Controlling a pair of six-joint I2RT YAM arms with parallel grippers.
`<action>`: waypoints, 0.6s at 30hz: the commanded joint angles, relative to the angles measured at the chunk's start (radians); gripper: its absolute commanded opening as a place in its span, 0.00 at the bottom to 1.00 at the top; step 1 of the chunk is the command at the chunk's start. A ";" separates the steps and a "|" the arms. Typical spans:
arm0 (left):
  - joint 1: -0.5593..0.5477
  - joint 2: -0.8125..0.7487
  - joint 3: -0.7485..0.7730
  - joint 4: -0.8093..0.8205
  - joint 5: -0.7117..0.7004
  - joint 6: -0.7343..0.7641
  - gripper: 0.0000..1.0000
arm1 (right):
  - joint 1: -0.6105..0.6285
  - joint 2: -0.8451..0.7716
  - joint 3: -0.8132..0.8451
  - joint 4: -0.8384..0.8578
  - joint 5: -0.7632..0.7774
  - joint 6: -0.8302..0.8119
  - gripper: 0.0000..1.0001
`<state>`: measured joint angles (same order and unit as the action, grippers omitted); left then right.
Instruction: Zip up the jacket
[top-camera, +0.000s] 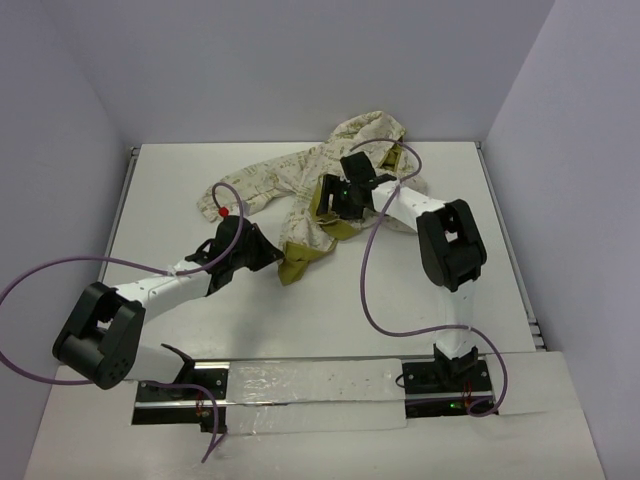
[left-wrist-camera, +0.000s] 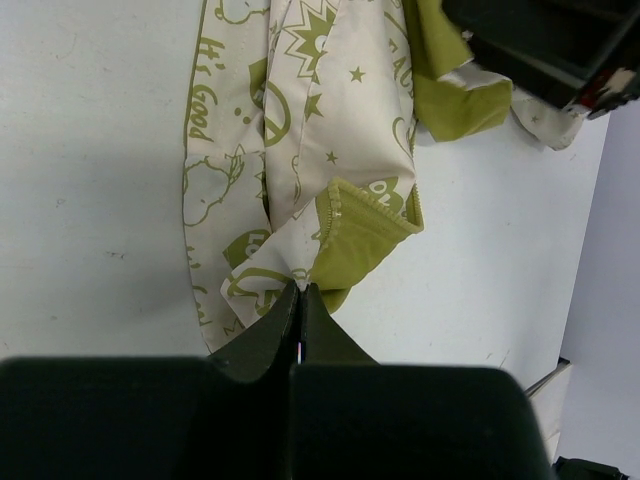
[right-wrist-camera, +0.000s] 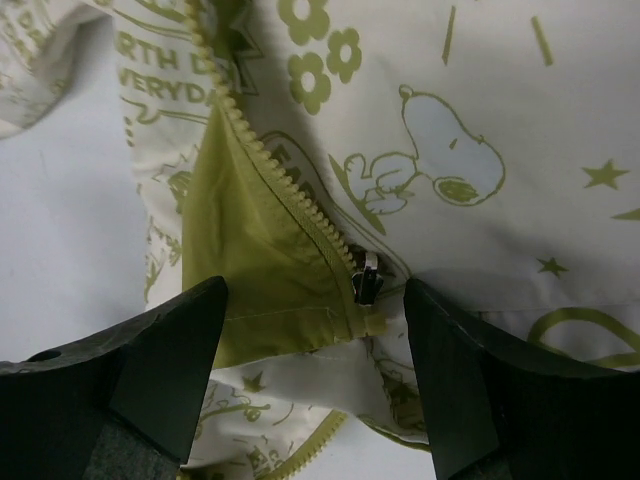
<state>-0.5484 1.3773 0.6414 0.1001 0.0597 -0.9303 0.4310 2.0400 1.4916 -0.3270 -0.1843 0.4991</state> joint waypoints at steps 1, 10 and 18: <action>-0.002 -0.018 0.038 -0.002 0.001 0.023 0.00 | -0.014 0.041 0.063 0.016 -0.066 0.031 0.84; -0.003 -0.023 0.058 -0.026 -0.005 0.045 0.00 | -0.003 0.008 -0.028 0.153 -0.182 0.083 0.74; -0.004 -0.018 0.063 -0.027 -0.004 0.044 0.00 | 0.008 0.014 -0.024 0.155 -0.204 0.081 0.58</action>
<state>-0.5484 1.3766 0.6632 0.0727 0.0597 -0.9035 0.4297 2.0838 1.4635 -0.2189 -0.3533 0.5743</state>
